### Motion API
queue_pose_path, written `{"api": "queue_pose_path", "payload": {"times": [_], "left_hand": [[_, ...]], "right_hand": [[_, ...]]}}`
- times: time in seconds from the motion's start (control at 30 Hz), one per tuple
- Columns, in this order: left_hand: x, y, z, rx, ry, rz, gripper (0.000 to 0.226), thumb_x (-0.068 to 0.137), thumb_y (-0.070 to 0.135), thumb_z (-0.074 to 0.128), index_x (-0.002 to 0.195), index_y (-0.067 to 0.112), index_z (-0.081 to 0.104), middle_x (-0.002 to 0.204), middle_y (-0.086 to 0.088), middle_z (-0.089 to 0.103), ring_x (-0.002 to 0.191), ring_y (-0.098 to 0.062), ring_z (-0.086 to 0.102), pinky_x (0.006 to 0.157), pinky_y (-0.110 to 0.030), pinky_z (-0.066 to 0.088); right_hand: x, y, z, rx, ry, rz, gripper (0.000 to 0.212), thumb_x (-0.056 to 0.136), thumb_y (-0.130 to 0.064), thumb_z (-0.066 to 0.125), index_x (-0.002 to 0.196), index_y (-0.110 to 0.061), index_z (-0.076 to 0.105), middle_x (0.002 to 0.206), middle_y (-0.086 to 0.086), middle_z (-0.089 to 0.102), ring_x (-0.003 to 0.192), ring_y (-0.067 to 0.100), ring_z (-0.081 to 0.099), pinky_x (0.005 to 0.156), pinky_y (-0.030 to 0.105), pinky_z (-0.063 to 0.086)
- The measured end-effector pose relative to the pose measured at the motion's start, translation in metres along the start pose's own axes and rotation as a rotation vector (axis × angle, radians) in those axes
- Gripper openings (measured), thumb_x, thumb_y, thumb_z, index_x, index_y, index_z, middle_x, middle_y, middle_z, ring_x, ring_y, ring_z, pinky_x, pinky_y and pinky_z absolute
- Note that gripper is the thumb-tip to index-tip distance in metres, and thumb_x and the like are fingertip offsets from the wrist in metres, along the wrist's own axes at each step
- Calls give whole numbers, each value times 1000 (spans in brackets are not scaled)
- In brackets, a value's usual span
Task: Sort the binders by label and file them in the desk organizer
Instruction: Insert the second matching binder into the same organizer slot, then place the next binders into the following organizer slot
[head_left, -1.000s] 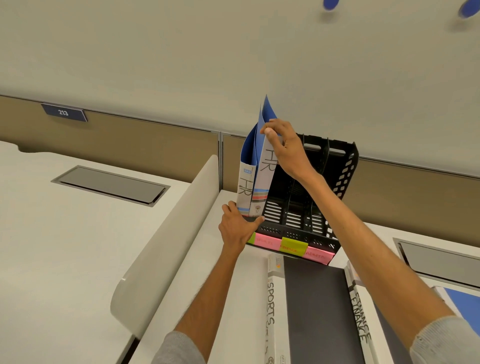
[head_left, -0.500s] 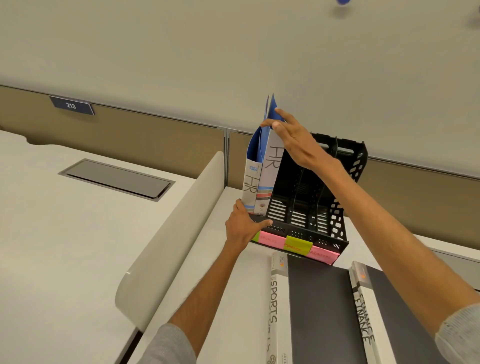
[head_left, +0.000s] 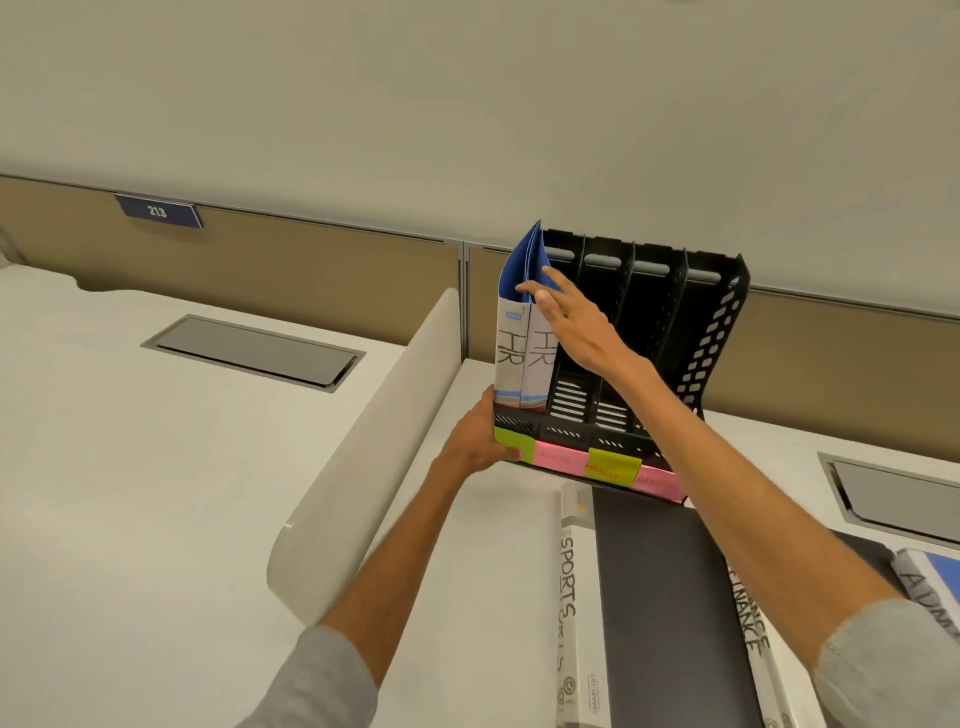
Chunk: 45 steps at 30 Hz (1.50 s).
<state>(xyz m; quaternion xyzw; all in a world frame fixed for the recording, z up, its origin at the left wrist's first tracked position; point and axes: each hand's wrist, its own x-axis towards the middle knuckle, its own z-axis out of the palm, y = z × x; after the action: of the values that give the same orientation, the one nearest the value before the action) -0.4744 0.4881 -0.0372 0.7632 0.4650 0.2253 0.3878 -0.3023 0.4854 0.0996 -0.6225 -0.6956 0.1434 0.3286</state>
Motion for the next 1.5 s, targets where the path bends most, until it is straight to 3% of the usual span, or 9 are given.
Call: {"api": "queue_pose_path", "payload": {"times": [0.17, 0.4, 0.6, 0.8, 0.97, 1.1, 1.23, 1.37, 1.5], "left_hand": [[-10, 8, 4, 25, 35, -22, 93, 69, 19, 86, 144, 17, 30, 139, -4, 50, 124, -20, 54, 100, -43, 50], [-39, 18, 7, 157, 96, -28, 78, 85, 20, 71, 148, 14, 25, 145, -6, 41, 124, -24, 53, 97, -48, 51], [-66, 34, 11, 160, 87, -1, 72, 84, 8, 67, 143, 19, 28, 136, -5, 55, 118, -25, 58, 93, -47, 53], [-97, 35, 26, 273, -10, -123, 69, 85, 17, 70, 142, 11, 32, 130, -13, 58, 115, -32, 58, 95, -43, 49], [-127, 34, 49, 274, -88, -180, 71, 86, 24, 71, 145, 9, 34, 137, -13, 54, 123, -30, 55, 100, -41, 45], [-145, 37, 70, 281, -124, -205, 69, 87, 27, 71, 144, 9, 37, 139, -14, 53, 124, -31, 55, 103, -44, 46], [-158, 47, 93, 282, -154, -209, 62, 88, 31, 70, 140, 10, 41, 139, -13, 53, 123, -31, 55, 100, -43, 46], [-170, 57, 121, 266, -98, -277, 58, 88, 41, 68, 132, 11, 44, 132, -9, 56, 115, -29, 60, 83, -35, 48], [-182, 59, 152, 254, -93, -422, 59, 84, 42, 71, 128, 9, 49, 126, -10, 60, 109, -31, 63, 85, -35, 52]], "right_hand": [[-4, 0, -3, 17, -41, -1, 46, 102, -53, 23, 145, -43, 37, 164, -6, 7, 146, 30, 26, 113, 65, 25], [-30, 1, -17, -51, -53, 17, 52, 102, -54, 20, 152, -48, 7, 165, -4, -7, 147, 31, 24, 115, 65, 18], [-78, 7, -17, 8, 20, 139, 53, 102, -44, 40, 152, -36, 25, 165, 6, -3, 134, 29, 47, 113, 54, 35], [-138, 22, -8, 104, 140, 219, 44, 103, -33, 43, 145, -18, 43, 155, 9, 32, 138, 24, 40, 112, 39, 38], [-194, 41, 4, 144, 43, 401, 40, 104, -29, 42, 135, -8, 54, 139, 11, 53, 125, 25, 51, 104, 41, 45], [-239, 55, 10, 229, 8, 536, 36, 104, -28, 40, 127, -4, 56, 129, 15, 57, 119, 30, 53, 102, 50, 46], [-284, 73, 10, 207, 23, 588, 31, 102, -22, 46, 118, -1, 61, 121, 17, 63, 113, 31, 58, 96, 39, 46], [-321, 91, 3, 214, 55, 655, 29, 100, -21, 51, 122, -7, 61, 125, 11, 63, 117, 26, 58, 106, 41, 44], [-352, 102, 3, 199, -36, 671, 34, 99, -21, 54, 130, -7, 56, 132, 13, 59, 123, 26, 56, 108, 40, 43]]}}
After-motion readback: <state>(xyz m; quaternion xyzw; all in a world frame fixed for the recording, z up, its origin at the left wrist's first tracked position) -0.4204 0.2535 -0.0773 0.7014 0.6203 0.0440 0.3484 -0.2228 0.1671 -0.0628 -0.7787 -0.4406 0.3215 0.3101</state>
